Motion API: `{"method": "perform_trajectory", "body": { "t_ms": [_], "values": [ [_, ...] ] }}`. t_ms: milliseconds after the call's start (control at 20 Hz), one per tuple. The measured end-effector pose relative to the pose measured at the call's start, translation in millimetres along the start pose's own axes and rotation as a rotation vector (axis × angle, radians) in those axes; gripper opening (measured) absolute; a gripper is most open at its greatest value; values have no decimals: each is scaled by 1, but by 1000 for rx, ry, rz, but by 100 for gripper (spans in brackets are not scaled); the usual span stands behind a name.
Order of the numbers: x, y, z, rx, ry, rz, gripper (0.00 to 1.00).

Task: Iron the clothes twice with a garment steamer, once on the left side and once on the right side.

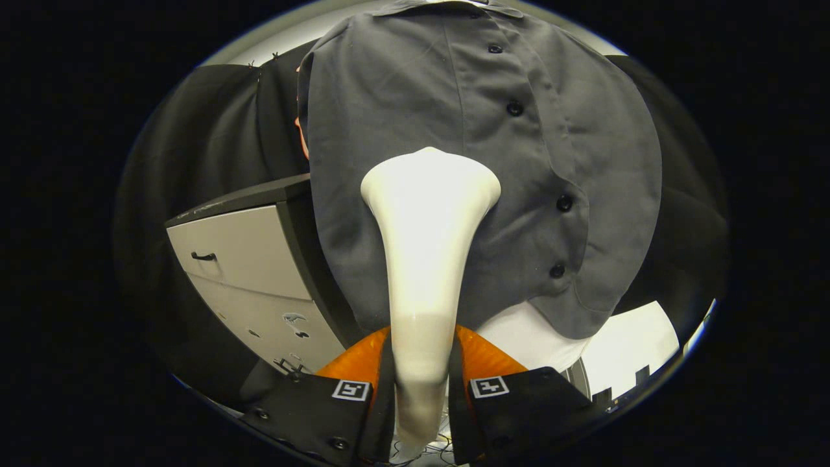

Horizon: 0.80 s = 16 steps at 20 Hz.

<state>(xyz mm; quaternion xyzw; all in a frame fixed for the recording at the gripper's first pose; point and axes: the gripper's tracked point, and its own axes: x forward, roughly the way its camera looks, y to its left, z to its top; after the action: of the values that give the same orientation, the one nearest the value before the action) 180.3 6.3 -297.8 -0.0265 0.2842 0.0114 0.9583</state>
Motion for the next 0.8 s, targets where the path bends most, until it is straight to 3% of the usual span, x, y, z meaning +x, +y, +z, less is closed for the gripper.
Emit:
{"method": "perform_trajectory", "body": {
  "t_ms": [200,400,800],
  "values": [
    [-1,-1,-12,3,30,-2,42],
    [-24,4,3,-7,-14,18,43],
    [-92,3,98,-35,-207,67,42]
  ]
}}
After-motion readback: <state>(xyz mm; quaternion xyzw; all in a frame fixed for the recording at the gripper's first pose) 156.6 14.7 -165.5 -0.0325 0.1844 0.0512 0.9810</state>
